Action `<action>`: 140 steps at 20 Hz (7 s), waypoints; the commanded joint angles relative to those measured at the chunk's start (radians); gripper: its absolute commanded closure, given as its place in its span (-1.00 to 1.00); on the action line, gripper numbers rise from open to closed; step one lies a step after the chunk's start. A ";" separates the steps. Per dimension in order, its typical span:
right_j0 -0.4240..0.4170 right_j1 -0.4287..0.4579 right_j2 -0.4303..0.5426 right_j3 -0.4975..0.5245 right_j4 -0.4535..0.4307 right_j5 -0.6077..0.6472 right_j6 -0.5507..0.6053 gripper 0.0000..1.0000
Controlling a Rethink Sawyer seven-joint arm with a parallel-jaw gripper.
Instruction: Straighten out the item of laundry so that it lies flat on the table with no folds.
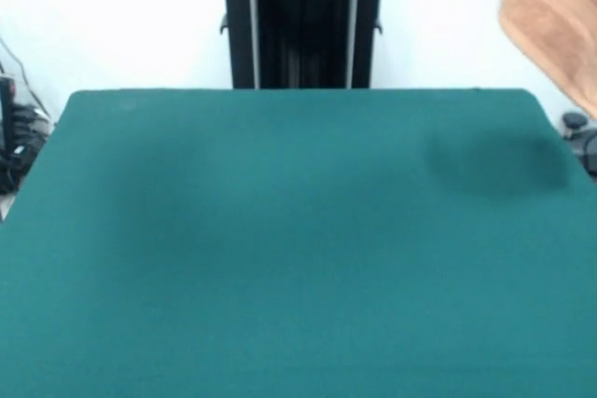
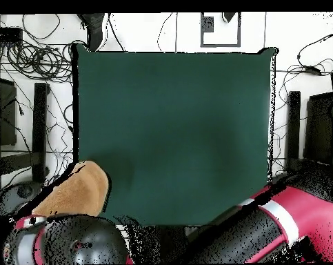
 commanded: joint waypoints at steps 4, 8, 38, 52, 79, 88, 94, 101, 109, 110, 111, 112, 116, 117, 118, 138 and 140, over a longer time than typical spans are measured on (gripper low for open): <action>0.012 0.180 -0.104 0.165 0.021 -0.031 -0.152 1.00; 0.006 0.231 -0.118 0.157 0.023 -0.072 -0.179 1.00; -0.108 0.522 -0.234 0.143 0.031 -0.374 -0.396 1.00; -0.130 0.498 -0.224 0.205 0.025 -0.344 -0.457 1.00; -0.158 0.120 -0.704 0.140 -0.286 -0.152 -0.932 1.00; -0.205 0.062 -0.823 0.053 -0.265 -0.232 -1.253 1.00; -0.259 -0.003 -0.777 0.012 -0.157 -0.326 -1.405 1.00; -0.307 -0.070 -0.739 -0.082 -0.041 -0.456 -1.548 1.00; -0.366 -0.034 -0.724 -0.193 0.015 -0.690 -1.622 1.00; -0.369 -0.011 -0.721 -0.199 0.017 -0.717 -1.615 1.00; -0.370 -0.009 -0.713 -0.193 0.017 -0.716 -1.611 1.00; -0.372 -0.008 -0.704 -0.188 0.017 -0.716 -1.607 1.00; -0.381 -0.013 -0.673 -0.174 0.016 -0.723 -1.594 1.00; -0.383 -0.018 -0.671 -0.171 0.016 -0.720 -1.594 1.00; -0.386 -0.034 -0.663 -0.156 0.014 -0.698 -1.595 1.00; -0.311 -0.101 -0.818 -0.021 -0.295 -0.436 -1.641 1.00; -0.307 -0.106 -0.843 -0.028 -0.318 -0.430 -1.682 1.00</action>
